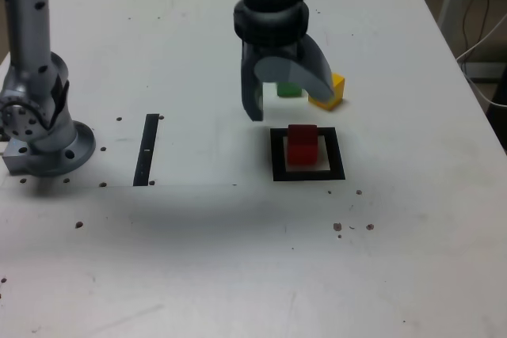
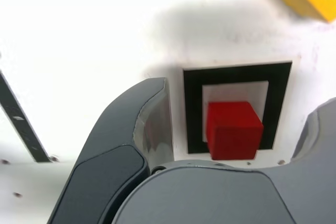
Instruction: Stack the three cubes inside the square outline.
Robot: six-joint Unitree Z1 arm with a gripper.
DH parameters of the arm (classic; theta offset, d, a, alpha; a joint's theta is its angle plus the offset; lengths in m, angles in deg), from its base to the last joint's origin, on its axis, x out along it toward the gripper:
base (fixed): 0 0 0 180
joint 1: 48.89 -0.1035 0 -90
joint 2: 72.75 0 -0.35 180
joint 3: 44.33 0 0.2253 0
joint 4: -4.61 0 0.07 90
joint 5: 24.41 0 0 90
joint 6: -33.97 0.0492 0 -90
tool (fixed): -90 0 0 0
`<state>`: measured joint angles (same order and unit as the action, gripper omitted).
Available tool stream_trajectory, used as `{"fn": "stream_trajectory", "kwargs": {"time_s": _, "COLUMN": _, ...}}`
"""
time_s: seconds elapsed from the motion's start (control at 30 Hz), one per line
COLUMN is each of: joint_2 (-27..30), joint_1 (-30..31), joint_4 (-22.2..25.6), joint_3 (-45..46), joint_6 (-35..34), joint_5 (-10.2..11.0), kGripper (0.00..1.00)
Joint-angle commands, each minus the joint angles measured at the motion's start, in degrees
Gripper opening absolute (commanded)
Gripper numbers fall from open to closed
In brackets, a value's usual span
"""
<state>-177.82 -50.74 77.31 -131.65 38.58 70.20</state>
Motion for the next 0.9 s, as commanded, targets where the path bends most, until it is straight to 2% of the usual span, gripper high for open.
{"fn": "stream_trajectory", "kwargs": {"time_s": 0.0, "joint_2": 0.1, "joint_1": -0.7, "joint_4": 0.7, "joint_3": -0.9, "joint_6": 1.7, "joint_5": 0.6, "kGripper": 1.0}}
{"fn": "stream_trajectory", "kwargs": {"time_s": 0.23, "joint_2": -1.5, "joint_1": -2.8, "joint_4": 2.6, "joint_3": -4.9, "joint_6": 9.0, "joint_5": 3.4, "kGripper": 1.0}}
{"fn": "stream_trajectory", "kwargs": {"time_s": 0.63, "joint_2": -8.1, "joint_1": -4.9, "joint_4": 8.0, "joint_3": -19.0, "joint_6": 20.3, "joint_5": 4.7, "kGripper": 1.0}}
{"fn": "stream_trajectory", "kwargs": {"time_s": 0.87, "joint_2": -11.8, "joint_1": -6.9, "joint_4": 9.1, "joint_3": -23.0, "joint_6": 24.4, "joint_5": 4.9, "kGripper": 1.0}}
